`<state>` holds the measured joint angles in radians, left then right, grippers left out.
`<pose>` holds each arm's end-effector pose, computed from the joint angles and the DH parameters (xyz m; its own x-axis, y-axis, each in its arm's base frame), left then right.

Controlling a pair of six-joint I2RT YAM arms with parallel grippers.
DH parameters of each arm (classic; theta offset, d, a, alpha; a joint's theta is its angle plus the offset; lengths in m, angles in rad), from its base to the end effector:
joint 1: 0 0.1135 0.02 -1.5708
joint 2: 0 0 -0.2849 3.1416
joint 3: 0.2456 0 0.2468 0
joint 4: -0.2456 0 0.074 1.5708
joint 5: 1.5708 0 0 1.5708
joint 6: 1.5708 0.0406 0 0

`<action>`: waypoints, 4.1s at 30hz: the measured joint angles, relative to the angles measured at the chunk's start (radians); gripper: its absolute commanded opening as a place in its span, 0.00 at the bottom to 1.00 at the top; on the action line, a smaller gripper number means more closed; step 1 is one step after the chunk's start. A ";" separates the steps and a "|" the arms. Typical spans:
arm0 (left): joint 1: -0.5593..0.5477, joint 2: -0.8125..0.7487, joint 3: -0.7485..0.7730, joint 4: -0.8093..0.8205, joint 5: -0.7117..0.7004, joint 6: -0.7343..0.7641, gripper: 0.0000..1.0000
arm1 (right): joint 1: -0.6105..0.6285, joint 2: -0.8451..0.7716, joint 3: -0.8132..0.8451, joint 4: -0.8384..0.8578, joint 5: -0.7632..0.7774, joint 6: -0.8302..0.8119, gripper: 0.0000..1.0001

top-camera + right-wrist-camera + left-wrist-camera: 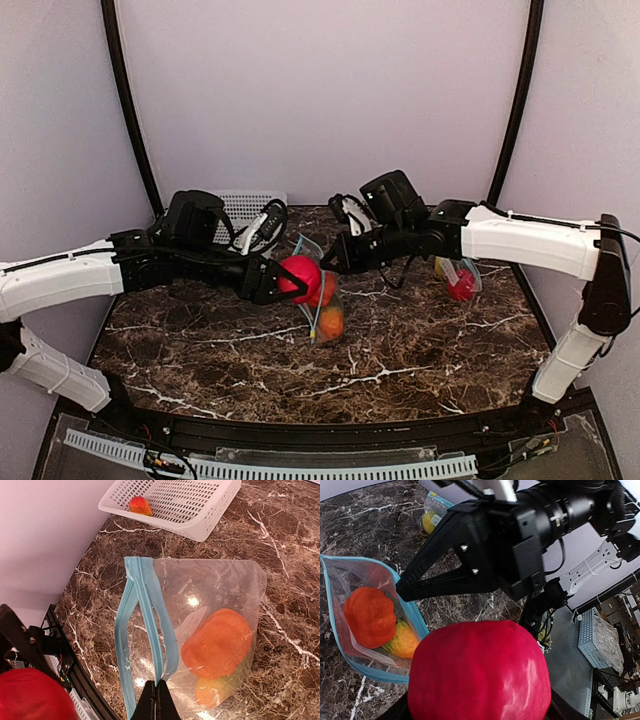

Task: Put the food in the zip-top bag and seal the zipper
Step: Place the fake vegetable in the zipper food storage bag, then adjust the zipper food storage bag at the center of the board, then adjust the fake vegetable in the zipper food storage bag.

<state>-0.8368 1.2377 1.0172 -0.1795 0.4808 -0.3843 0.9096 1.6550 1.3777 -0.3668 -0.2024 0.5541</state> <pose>0.1702 -0.2167 0.3461 -0.5956 0.1640 -0.7864 0.7770 0.3658 -0.5123 0.2279 0.3062 0.3213 -0.7723 -0.1533 -0.6165 -0.5474 0.6530 0.5234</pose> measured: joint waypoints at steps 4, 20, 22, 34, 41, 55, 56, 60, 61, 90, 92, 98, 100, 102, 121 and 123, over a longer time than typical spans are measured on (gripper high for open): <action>-0.014 0.088 0.002 0.005 -0.045 -0.018 0.51 | 0.000 -0.013 0.000 -0.004 0.001 0.000 0.00; -0.014 0.272 0.113 -0.031 -0.306 -0.090 0.52 | 0.009 -0.031 -0.004 -0.004 -0.017 -0.014 0.00; -0.014 0.281 0.119 -0.034 -0.327 -0.095 0.52 | 0.010 -0.031 -0.005 -0.002 -0.029 -0.014 0.00; -0.014 0.294 0.121 0.035 -0.473 -0.135 0.58 | 0.018 -0.030 -0.016 0.057 -0.119 -0.002 0.00; -0.014 0.349 0.121 0.057 -0.483 -0.140 0.75 | 0.018 -0.019 -0.026 0.075 -0.125 0.009 0.00; 0.004 0.217 0.082 0.016 -0.386 -0.099 0.94 | 0.012 -0.019 -0.049 0.067 -0.063 0.055 0.00; 0.003 0.196 0.077 0.011 -0.366 -0.097 0.95 | 0.011 -0.019 -0.050 0.069 -0.057 0.056 0.00; -0.008 0.098 0.062 0.000 -0.342 -0.095 0.95 | 0.010 -0.019 -0.050 0.073 -0.043 0.057 0.00; -0.004 0.071 0.051 -0.002 -0.346 -0.098 0.96 | 0.008 -0.019 -0.050 0.073 -0.043 0.057 0.00; 0.079 0.146 -0.299 0.383 -0.179 -0.419 0.01 | 0.006 -0.019 -0.051 0.072 -0.041 0.053 0.00; 0.074 0.147 -0.281 0.386 -0.164 -0.420 0.01 | 0.005 -0.019 -0.050 0.066 -0.034 0.049 0.00; 0.038 0.146 -0.139 0.373 -0.110 -0.415 0.01 | -0.022 -0.029 -0.023 -0.022 0.065 0.023 0.00; 0.027 0.144 -0.116 0.393 -0.088 -0.422 0.01 | -0.029 -0.048 -0.015 -0.051 0.097 0.013 0.00; 0.024 0.142 -0.114 0.401 -0.077 -0.425 0.01 | -0.034 -0.074 -0.014 -0.065 0.117 0.004 0.00; 0.023 0.275 -0.159 0.422 -0.077 -0.434 0.01 | -0.034 -0.084 -0.217 0.042 -0.170 -0.022 0.87; 0.025 0.275 -0.164 0.427 -0.077 -0.434 0.01 | -0.029 -0.077 -0.220 0.054 -0.191 -0.026 0.90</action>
<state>-0.8116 1.5124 0.8536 0.2478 0.4034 -0.8185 0.8803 1.5776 1.1580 -0.3126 -0.3935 0.5285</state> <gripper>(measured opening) 0.009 0.858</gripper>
